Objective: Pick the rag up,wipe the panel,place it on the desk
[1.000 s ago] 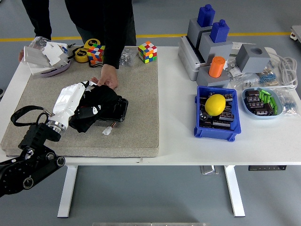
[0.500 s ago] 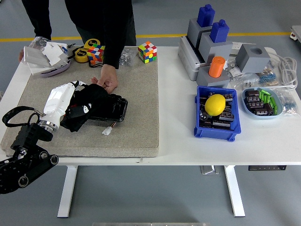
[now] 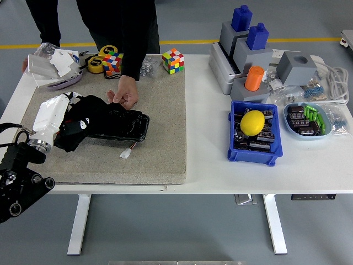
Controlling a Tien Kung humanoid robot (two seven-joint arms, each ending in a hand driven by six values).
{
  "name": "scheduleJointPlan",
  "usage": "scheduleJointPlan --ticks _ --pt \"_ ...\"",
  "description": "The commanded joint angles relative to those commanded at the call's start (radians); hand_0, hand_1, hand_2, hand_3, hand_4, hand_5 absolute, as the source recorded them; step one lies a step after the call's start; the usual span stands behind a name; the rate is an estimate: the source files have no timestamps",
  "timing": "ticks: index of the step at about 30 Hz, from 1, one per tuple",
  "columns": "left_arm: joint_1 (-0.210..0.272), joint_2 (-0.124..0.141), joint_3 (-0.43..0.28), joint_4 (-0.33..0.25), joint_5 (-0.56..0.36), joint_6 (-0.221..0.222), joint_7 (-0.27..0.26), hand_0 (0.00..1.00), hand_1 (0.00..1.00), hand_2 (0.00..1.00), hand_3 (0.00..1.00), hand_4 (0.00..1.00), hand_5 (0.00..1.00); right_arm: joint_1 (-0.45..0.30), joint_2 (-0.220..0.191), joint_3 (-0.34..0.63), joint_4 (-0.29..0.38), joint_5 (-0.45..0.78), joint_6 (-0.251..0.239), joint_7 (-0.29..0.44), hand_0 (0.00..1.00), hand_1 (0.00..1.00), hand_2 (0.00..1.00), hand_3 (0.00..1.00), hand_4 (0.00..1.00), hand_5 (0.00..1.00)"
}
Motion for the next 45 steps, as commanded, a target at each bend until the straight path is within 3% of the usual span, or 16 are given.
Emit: scheduleJointPlan --ticks 9,19,36,45 --pt "0.018 0.011 -0.071 0.02 0.016 0.0 -0.004 0.181 0.098 0.349 0.639 0.555 0.03 -0.001 -0.001 0.003 0.0 0.001 0.001 -0.002 0.714 0.614 0.673 0.611 0.998 0.596" --pt "0.026 0.015 -0.086 0.031 0.016 0.0 -0.006 0.181 0.098 0.348 0.639 0.554 0.033 -0.002 -0.001 0.001 0.0 0.001 -0.001 -0.002 0.713 0.614 0.673 0.611 0.998 0.596" --pt "0.005 -0.018 -0.006 0.018 0.0 0.0 -0.004 0.181 0.098 0.345 0.638 0.554 0.035 -0.002 -0.001 -0.003 0.0 0.001 0.0 -0.002 0.713 0.615 0.673 0.611 0.998 0.597" --pt "-0.009 -0.034 0.054 -0.025 0.002 0.0 0.003 0.177 0.097 0.344 0.638 0.554 0.039 -0.001 -0.002 -0.002 0.001 0.0 0.0 0.0 0.713 0.615 0.673 0.611 0.998 0.595"
